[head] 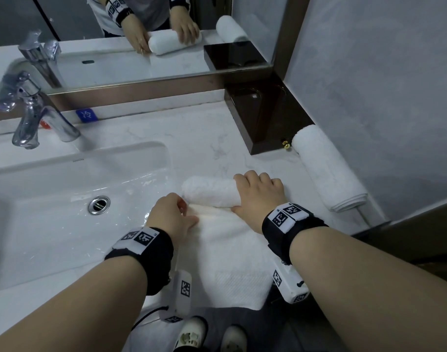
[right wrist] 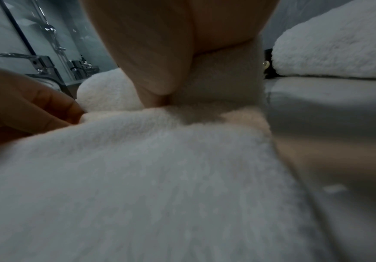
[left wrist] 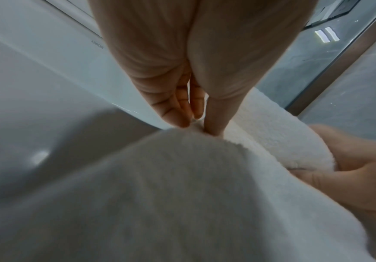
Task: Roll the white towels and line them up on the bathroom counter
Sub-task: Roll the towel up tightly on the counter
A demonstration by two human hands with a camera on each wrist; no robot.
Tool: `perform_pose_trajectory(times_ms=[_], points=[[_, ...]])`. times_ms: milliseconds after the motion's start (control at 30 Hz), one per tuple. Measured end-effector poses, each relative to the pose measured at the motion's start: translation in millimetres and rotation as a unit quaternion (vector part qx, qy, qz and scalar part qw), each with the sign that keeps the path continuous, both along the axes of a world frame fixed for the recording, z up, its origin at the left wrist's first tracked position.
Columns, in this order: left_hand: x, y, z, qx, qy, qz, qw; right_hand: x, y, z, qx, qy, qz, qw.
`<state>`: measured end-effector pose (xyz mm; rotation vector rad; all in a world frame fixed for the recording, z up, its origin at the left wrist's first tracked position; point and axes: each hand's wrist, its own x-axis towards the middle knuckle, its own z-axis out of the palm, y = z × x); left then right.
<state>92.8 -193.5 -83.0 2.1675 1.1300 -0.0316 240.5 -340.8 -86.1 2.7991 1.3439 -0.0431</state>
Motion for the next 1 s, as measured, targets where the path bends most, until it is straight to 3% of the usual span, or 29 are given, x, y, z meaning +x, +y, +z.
perform_pose_trajectory(times_ms=[167, 300, 433, 500, 600, 733, 833, 1000], points=[[-0.5, 3.8, 1.1, -0.056, -0.072, 0.031, 0.995, -0.8, 0.9, 0.2, -0.002, -0.004, -0.012, 1.0], [5.8, 7.4, 7.6, -0.056, -0.117, 0.004, 0.992, -6.0, 0.9, 1.3, 0.003, -0.009, -0.04, 0.999], [13.3, 13.7, 13.4, -0.047, -0.11, -0.019, 0.993, -10.5, -9.1, 1.1, 0.045, 0.041, -0.144, 0.988], [17.5, 16.1, 16.4, -0.031, -0.097, -0.029, 0.994, -11.7, -20.2, -3.1, 0.129, 0.128, -0.221, 0.958], [22.5, 17.0, 17.8, -0.011, -0.082, -0.036, 0.996, -10.8, -32.4, -5.3, 0.244, 0.26, -0.31, 0.881], [27.7, 18.7, 18.8, -0.009, -0.09, -0.036, 0.995, -9.0, -42.4, -5.5, 0.341, 0.33, -0.373, 0.797], [31.9, 20.6, 18.6, -0.022, -0.101, -0.027, 0.994, -12.7, -48.2, -4.7, 0.408, 0.351, -0.351, 0.766], [37.6, 20.4, 19.0, -0.035, -0.099, -0.033, 0.994, -15.9, -47.7, -2.6, 0.432, 0.369, -0.349, 0.745]])
